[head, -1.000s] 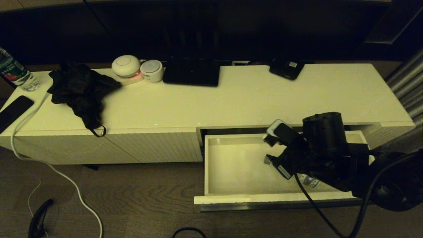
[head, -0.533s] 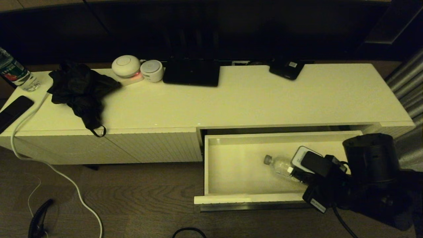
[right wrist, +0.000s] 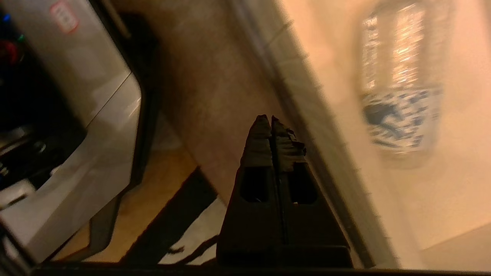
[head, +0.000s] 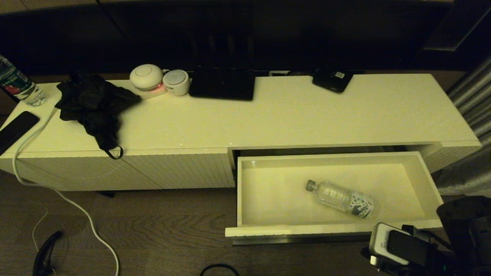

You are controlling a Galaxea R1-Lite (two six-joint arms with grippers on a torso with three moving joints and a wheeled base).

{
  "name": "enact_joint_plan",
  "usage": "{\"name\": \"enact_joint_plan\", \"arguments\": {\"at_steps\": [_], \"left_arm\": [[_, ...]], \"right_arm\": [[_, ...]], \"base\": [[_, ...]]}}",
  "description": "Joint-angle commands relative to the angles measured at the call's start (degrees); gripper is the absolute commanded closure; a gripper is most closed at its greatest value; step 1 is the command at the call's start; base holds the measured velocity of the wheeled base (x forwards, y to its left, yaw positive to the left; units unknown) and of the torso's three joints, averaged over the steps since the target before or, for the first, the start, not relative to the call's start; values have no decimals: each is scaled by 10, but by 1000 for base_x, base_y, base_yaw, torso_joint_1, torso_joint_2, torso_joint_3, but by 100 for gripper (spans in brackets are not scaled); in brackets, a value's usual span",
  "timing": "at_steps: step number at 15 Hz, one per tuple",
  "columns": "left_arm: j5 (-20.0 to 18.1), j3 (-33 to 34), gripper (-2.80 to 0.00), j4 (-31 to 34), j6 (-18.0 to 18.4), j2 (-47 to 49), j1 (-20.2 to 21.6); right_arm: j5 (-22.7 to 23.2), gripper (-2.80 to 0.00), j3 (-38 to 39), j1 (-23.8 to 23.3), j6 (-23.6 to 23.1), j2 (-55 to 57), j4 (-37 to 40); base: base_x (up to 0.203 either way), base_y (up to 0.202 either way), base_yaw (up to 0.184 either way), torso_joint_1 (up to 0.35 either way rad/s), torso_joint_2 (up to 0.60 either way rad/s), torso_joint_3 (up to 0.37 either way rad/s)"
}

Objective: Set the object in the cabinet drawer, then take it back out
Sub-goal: Close the drawer

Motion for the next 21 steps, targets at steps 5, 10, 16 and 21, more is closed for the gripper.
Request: {"name": "enact_joint_plan", "arguments": {"at_steps": [5,10,16,21], "left_arm": [[0,1,0,-1,0,-1,0],[0,0,0,0,0,-1,0],[0,1,0,0,0,-1,0],[0,0,0,0,0,-1,0]], "right_arm": [[-5,0,3,-6,-2,72,-7],[-69,0,-25,-21,1,129,-32],[-106,0,-64,-24,4,177,-100],[-150,0,-83,-25,5,219,-165]], "base": [[0,0,0,0,0,0],[0,0,0,0,0,0],[0,0,0,0,0,0],[0,0,0,0,0,0]]}}
